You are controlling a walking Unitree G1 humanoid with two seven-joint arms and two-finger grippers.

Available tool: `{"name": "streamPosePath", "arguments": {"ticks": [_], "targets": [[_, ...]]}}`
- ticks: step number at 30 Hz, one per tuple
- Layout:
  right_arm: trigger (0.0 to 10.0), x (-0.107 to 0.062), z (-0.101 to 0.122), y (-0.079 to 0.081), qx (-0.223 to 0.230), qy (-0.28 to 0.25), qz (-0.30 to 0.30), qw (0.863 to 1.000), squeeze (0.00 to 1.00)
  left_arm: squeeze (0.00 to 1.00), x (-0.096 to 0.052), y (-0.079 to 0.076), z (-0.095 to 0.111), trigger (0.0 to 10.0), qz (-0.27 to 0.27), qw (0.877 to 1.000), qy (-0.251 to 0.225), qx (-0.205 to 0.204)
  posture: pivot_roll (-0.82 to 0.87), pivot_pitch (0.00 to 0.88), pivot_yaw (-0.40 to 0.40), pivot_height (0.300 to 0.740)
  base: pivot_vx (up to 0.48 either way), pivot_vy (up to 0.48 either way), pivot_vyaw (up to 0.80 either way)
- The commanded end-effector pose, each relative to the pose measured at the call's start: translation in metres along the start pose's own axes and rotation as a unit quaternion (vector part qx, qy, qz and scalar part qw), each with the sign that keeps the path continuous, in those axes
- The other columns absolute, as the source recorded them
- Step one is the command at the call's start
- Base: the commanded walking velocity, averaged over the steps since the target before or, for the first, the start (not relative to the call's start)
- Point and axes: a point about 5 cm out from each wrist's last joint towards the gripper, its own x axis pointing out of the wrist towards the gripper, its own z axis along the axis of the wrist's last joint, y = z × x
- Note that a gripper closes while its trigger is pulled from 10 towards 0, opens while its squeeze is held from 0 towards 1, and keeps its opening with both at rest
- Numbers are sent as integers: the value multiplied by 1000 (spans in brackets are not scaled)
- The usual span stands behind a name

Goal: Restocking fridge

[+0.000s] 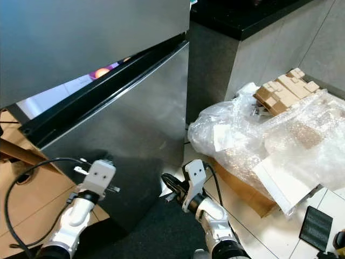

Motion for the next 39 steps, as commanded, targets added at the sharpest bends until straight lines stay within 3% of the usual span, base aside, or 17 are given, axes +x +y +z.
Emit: {"name": "streamPosePath", "arguments": {"ticks": [1,5,7,10,11,12,13,17,19,21,22,24,25,27,28,31,39], "targets": [[10000,-3,-4,1,4,9,0,1000,0,0,-4,11,-9,10000,17,999,24,20,-134,138,3,725,0,0,0],[10000,-4,-5,1,2,11,-2,1000,0,0,-4,42,-22,10000,85,993,72,47,-139,142,0,725,0,0,0],[10000,-4,-5,1,2,12,-3,1000,0,0,-6,82,-32,10000,141,981,107,76,-140,143,-1,725,0,0,0],[10000,-4,-5,1,2,12,-3,1000,0,0,-8,100,-35,10000,169,974,121,87,-139,146,-1,725,0,0,0],[10000,-5,-5,1,2,13,-2,1000,0,0,-12,126,-36,10000,207,963,137,101,-138,147,-1,725,0,0,0],[10000,-5,-5,1,2,13,-2,1000,0,0,-12,126,-36,10000,207,963,137,101,-138,147,-1,725,0,0,0],[10000,-5,-5,1,2,14,-2,1000,0,0,-17,149,-36,10000,239,953,147,117,-137,148,0,725,0,0,0],[10000,-7,-8,1,2,19,-1,1000,0,0,-24,168,-36,10000,272,941,156,131,-135,151,3,725,0,0,0],[10000,-7,-9,2,2,21,0,1000,0,0,-26,165,-38,10000,273,940,158,128,-135,150,4,725,0,0,0],[10000,-10,-15,3,0,36,3,999,0,0,-31,125,-51,10000,220,957,172,75,-137,151,6,725,0,0,0],[10000,-10,-15,3,0,36,3,999,0,0,-31,125,-51,10000,220,957,172,75,-137,151,6,725,0,0,0],[10000,-16,-24,2,-2,61,-4,998,0,0,-42,74,-67,10000,145,968,203,5,-135,145,1,725,0,0,0],[10000,-16,-24,2,-2,61,-4,998,0,0,-42,74,-67,10000,145,968,203,5,-135,145,1,725,0,0,0],[10000,-22,-32,-1,0,83,-18,996,0,0,-54,39,-77,10000,97,966,236,-40,-133,145,-3,725,0,0,0],[10000,-22,-32,-1,0,83,-18,996,0,0,-54,39,-77,10000,97,966,236,-40,-133,145,-3,725,0,0,0],[10000,-36,-46,-8,6,126,-47,991,0,0,-82,-2,-95,10000,47,945,308,-97,-133,143,-6,725,0,0,0],[10000,-57,-62,-22,12,178,-124,976,0,0,-113,-22,-107,10000,37,918,361,-160,-131,149,-13,725,0,0,0]]}}
